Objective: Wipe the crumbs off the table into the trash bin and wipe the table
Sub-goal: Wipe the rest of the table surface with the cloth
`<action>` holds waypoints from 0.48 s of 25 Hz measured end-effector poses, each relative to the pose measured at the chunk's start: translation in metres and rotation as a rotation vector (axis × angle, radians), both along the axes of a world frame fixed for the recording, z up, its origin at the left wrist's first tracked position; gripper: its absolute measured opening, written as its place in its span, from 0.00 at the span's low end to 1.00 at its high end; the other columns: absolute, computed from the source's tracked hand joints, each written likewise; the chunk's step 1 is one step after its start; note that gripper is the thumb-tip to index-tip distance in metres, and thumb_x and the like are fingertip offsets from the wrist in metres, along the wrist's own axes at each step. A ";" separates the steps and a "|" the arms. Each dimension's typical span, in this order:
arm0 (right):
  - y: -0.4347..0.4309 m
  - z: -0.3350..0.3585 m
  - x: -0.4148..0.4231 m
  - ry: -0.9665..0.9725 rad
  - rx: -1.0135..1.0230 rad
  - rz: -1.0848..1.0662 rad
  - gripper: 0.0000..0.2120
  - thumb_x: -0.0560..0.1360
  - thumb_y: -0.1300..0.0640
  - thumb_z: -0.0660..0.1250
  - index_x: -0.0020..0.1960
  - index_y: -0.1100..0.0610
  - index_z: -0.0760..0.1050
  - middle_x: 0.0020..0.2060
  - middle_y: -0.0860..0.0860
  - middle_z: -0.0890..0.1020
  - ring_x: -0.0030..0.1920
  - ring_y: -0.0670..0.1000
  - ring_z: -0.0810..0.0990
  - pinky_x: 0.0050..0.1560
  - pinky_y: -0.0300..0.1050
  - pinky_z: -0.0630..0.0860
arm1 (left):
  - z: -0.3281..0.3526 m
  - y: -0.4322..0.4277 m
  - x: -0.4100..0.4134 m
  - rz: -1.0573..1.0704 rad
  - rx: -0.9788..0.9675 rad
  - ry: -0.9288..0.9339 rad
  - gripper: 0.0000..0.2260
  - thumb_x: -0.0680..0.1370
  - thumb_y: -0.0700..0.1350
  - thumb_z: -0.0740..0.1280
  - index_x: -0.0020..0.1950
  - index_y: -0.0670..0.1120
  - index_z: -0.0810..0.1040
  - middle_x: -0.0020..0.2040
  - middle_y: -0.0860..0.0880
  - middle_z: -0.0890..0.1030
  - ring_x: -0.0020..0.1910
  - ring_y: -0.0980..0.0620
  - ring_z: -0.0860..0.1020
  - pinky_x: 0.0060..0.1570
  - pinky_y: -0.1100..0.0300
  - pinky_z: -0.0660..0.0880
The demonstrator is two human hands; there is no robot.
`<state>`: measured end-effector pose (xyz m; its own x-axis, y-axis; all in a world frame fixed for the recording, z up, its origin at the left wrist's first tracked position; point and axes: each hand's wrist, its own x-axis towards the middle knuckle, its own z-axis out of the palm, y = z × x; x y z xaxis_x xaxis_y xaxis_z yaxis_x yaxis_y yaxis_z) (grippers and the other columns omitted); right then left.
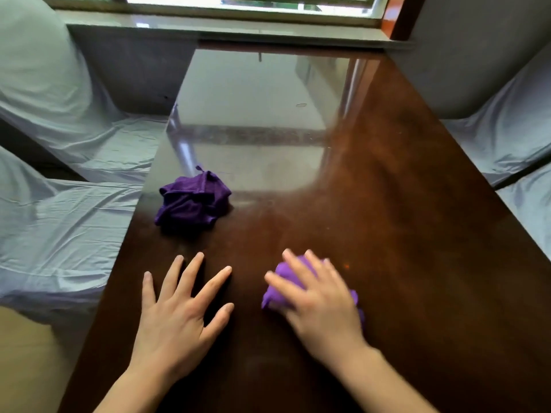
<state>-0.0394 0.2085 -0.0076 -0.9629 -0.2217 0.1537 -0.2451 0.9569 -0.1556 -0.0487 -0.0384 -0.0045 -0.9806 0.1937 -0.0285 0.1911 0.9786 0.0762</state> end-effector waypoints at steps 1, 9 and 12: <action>0.008 0.002 -0.026 -0.005 0.005 -0.038 0.21 0.74 0.41 0.65 0.67 0.39 0.74 0.73 0.50 0.72 0.71 0.62 0.72 0.71 0.61 0.68 | -0.001 -0.008 0.004 0.013 -0.005 0.003 0.26 0.73 0.70 0.46 0.72 0.72 0.50 0.78 0.51 0.58 0.77 0.46 0.51 0.71 0.34 0.48; -0.049 0.009 -0.121 -0.050 -0.043 -0.270 0.20 0.80 0.41 0.59 0.70 0.42 0.72 0.77 0.54 0.66 0.74 0.66 0.65 0.74 0.60 0.61 | -0.003 -0.054 0.000 0.206 0.101 0.010 0.27 0.72 0.70 0.43 0.71 0.73 0.45 0.79 0.52 0.52 0.78 0.48 0.43 0.72 0.37 0.46; -0.096 0.000 -0.048 0.055 -0.057 0.061 0.22 0.76 0.47 0.63 0.69 0.46 0.74 0.74 0.58 0.71 0.71 0.67 0.71 0.70 0.63 0.68 | -0.006 -0.063 0.003 0.207 0.124 0.007 0.27 0.73 0.68 0.44 0.73 0.70 0.48 0.79 0.52 0.52 0.78 0.50 0.44 0.73 0.40 0.47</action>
